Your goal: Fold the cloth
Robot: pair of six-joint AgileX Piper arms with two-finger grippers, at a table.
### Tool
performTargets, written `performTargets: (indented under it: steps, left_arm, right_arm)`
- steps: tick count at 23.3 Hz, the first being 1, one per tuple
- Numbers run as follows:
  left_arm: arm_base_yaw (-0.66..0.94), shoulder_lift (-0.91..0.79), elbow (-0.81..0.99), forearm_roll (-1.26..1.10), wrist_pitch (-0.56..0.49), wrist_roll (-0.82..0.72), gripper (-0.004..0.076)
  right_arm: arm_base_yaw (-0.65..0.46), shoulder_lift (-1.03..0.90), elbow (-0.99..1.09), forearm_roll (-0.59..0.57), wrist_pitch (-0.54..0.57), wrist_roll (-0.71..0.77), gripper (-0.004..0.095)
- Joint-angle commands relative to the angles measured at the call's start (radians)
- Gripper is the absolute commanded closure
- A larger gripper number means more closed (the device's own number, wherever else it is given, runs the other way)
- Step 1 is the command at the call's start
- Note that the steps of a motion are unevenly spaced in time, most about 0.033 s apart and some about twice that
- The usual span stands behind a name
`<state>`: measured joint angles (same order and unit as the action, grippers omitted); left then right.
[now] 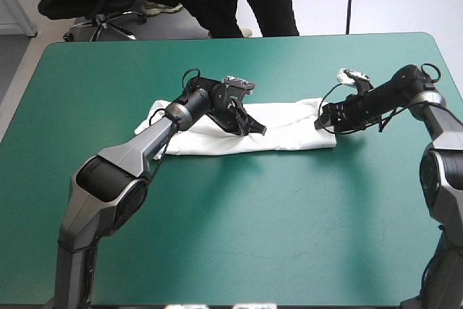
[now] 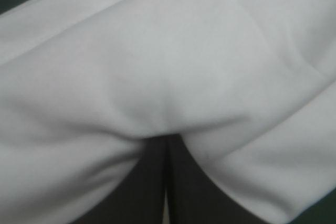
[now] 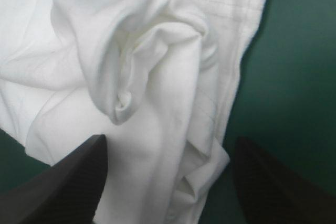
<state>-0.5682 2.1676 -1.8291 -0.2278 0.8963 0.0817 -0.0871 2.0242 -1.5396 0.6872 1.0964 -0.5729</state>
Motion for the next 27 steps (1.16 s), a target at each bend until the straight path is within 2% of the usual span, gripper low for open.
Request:
performTargets:
  steps: [1, 5, 6, 7, 8, 9, 10, 11, 13, 19, 27]
  left_arm:
    - [-0.020, -0.043, -0.013, -0.024, 0.024, -0.010, 0.0741]
    - [-0.020, -0.043, -0.013, -0.017, 0.028, -0.010, 0.0741]
    - [-0.020, -0.043, -0.013, -0.017, 0.028, -0.010, 0.0741]
    - [-0.020, -0.043, -0.013, -0.017, 0.028, -0.010, 0.0741]
    - [-0.020, -0.043, -0.013, -0.017, 0.028, -0.010, 0.0741]
    - [-0.020, -0.043, -0.013, -0.017, 0.028, -0.010, 0.0741]
    - [-0.020, -0.043, -0.013, -0.017, 0.030, -0.010, 0.0741]
    - [-0.020, -0.043, -0.013, -0.017, 0.030, -0.010, 0.0741]
    - [-0.020, -0.043, -0.013, -0.017, 0.033, -0.010, 0.0741]
    - [-0.020, -0.043, -0.013, -0.017, 0.079, -0.010, 0.0741]
    - [-0.020, -0.043, -0.013, -0.024, 0.077, -0.010, 0.0741]
  right_arm:
    - [0.011, -0.018, -0.030, 0.057, 0.005, -0.015, 0.0273]
    - [0.023, 0.017, -0.030, 0.058, 0.023, -0.015, 0.0314]
    - [0.027, 0.024, -0.030, 0.055, 0.025, -0.017, 0.0411]
    - [0.032, 0.027, -0.030, 0.049, 0.027, -0.017, 0.0467]
    - [0.031, 0.033, -0.030, 0.052, 0.029, -0.017, 0.0632]
    - [0.031, 0.035, -0.030, 0.052, 0.029, -0.017, 0.0703]
    - [0.031, 0.035, -0.030, 0.052, 0.031, -0.017, 0.0876]
    - [0.031, 0.035, -0.030, 0.058, 0.031, -0.017, 0.0929]
    - [0.029, 0.026, -0.032, 0.108, 0.042, -0.034, 0.0921]
    - [0.029, -0.070, -0.158, 0.151, 0.136, -0.034, 0.0921]
    - [0.029, -0.156, -0.182, 0.156, 0.149, -0.030, 0.0921]
